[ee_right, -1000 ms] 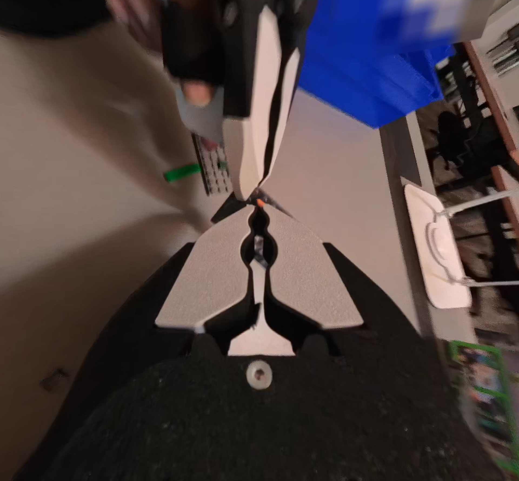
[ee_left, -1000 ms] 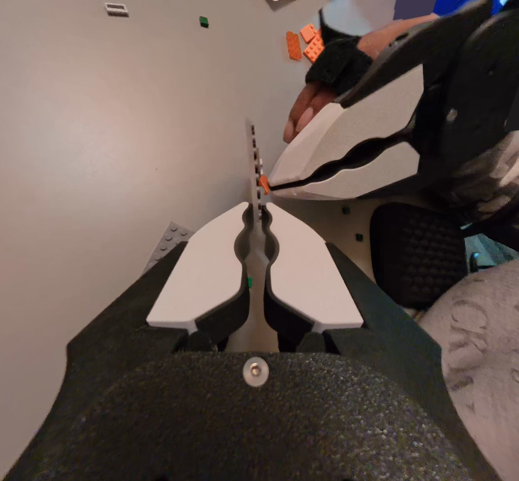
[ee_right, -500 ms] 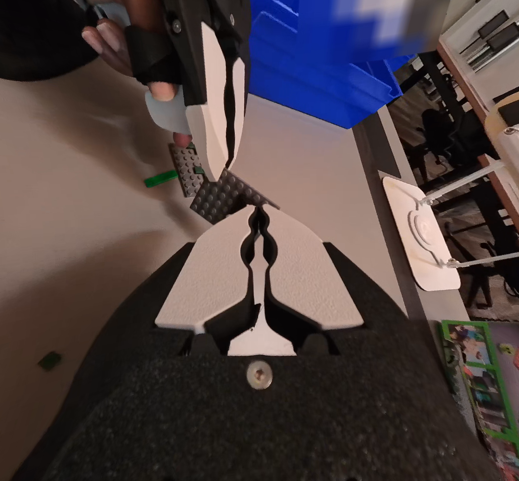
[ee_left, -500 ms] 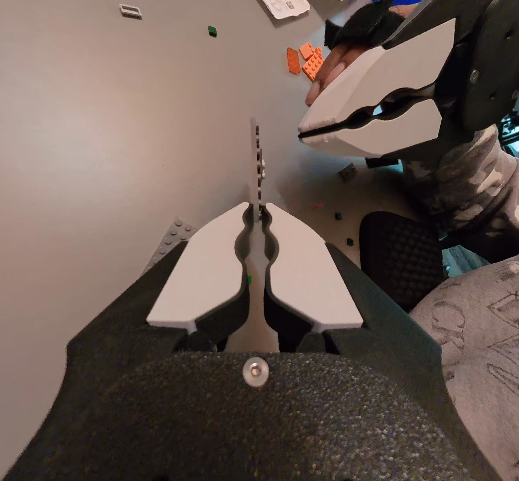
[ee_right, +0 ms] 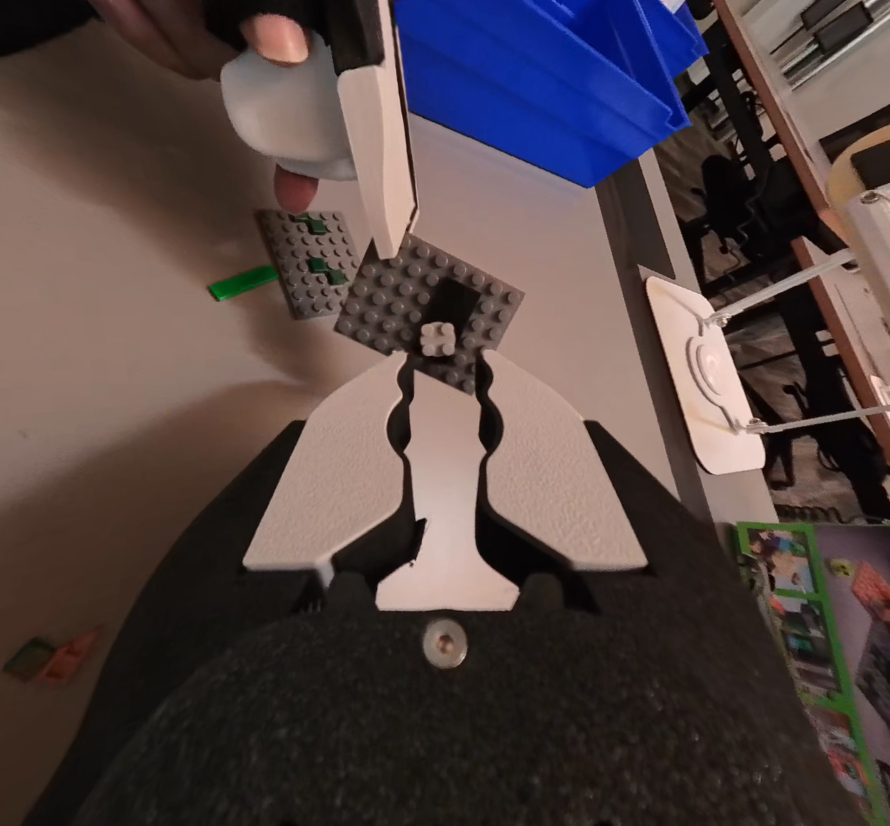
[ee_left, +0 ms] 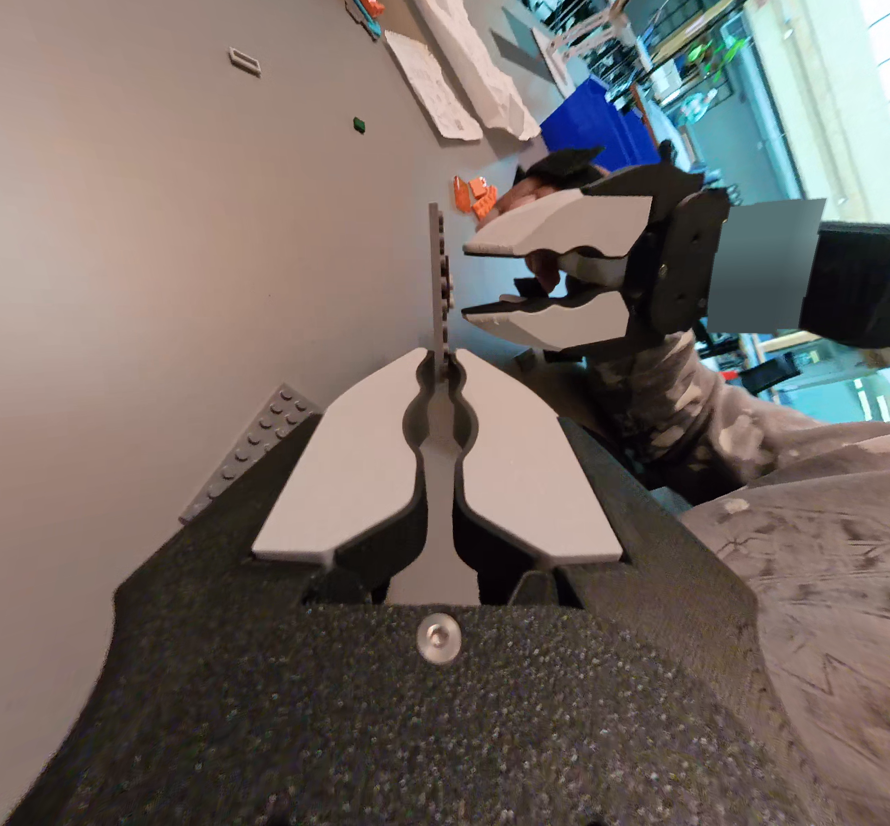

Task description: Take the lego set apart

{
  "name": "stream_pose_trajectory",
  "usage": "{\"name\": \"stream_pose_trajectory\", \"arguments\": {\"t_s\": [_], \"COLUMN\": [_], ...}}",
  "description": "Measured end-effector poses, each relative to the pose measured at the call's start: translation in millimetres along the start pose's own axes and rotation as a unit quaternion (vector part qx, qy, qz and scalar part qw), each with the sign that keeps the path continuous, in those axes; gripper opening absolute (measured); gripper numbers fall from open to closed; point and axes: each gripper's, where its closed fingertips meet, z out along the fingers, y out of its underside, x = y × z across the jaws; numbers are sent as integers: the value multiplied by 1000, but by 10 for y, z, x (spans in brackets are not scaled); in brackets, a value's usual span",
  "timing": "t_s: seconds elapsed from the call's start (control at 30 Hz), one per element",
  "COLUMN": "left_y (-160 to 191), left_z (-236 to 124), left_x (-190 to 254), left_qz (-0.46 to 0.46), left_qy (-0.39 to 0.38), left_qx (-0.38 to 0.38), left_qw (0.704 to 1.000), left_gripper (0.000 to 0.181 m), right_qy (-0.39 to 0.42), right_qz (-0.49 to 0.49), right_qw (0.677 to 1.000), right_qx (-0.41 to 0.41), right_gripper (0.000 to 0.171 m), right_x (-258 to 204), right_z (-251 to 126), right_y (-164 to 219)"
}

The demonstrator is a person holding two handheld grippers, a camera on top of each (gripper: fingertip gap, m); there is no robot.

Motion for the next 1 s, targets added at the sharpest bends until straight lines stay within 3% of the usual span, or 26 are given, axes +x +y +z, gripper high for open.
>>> {"name": "stream_pose_trajectory", "arguments": {"t_s": [0.23, 0.5, 0.73, 1.0], "left_y": [-24, 32, 156, 121], "left_z": [25, 36, 20, -14], "left_x": [80, 151, 279, 304], "left_qz": [-2, 109, 235, 285], "left_qy": [27, 13, 36, 26], "left_qx": [22, 25, 16, 33], "left_qw": [999, 994, 971, 958], "left_gripper": [5, 7, 10, 10], "right_qy": [8, -4, -35, -17], "right_qz": [32, 65, 53, 47], "right_qw": [999, 998, 998, 997], "right_qx": [14, 11, 24, 52], "right_gripper": [20, 22, 15, 13], "right_x": [5, 9, -85, -31], "right_z": [29, 14, -30, -61], "right_y": [-89, -85, -128, -190]}}
